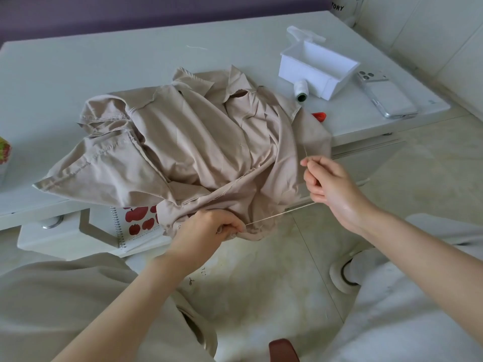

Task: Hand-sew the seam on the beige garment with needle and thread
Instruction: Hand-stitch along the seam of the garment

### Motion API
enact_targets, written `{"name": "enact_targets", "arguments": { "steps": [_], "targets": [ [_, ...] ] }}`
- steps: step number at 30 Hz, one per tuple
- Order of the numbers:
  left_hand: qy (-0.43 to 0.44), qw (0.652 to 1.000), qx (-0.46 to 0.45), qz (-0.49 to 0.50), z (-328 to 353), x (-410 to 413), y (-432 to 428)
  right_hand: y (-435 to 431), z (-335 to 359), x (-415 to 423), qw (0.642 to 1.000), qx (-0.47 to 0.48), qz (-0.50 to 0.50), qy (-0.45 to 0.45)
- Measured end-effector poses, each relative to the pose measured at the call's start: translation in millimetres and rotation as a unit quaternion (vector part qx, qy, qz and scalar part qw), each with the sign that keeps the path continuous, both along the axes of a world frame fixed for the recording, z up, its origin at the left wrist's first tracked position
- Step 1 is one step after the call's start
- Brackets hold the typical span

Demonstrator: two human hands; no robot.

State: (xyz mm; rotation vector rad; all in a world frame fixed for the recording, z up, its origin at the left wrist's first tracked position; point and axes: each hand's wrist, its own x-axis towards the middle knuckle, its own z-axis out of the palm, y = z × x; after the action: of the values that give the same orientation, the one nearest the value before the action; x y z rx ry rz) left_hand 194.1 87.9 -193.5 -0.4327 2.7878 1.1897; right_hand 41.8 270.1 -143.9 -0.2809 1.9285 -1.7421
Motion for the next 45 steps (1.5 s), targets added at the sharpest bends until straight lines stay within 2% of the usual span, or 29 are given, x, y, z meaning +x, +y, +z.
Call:
{"name": "enact_targets", "arguments": {
  "steps": [7,18,23,27,30,34,36,38,45],
  "targets": [
    [-0.008,0.999,-0.035,-0.033,-15,1,-5,37,-23,-14,0.989,0.118,-0.027,0.082],
    [-0.054,0.988,-0.135,-0.060,-23,-1,-6,63,-23,-25,0.957,0.200,-0.012,0.210],
    [-0.058,0.997,-0.051,-0.031,-24,-1,-5,61,-25,-18,0.936,0.244,-0.001,0.252],
    [-0.031,0.999,0.014,0.011,-14,-2,-2,41,-25,7,0.913,0.272,0.077,0.294],
    [-0.019,0.998,0.054,0.029,-4,-2,-1,16,-23,31,0.910,0.254,0.139,0.297],
    [-0.009,0.995,0.093,0.042,8,-1,-1,-11,-27,59,0.915,0.228,0.213,0.257],
    [-0.003,0.993,0.109,0.052,13,-1,-1,-19,-33,66,0.904,0.227,0.243,0.269],
    [-0.001,0.991,0.124,0.056,17,1,-2,-25,-36,69,0.896,0.230,0.248,0.288],
    [0.011,0.988,0.136,0.065,22,4,-3,-28,-36,60,0.916,0.202,0.229,0.260]
  ]
}}
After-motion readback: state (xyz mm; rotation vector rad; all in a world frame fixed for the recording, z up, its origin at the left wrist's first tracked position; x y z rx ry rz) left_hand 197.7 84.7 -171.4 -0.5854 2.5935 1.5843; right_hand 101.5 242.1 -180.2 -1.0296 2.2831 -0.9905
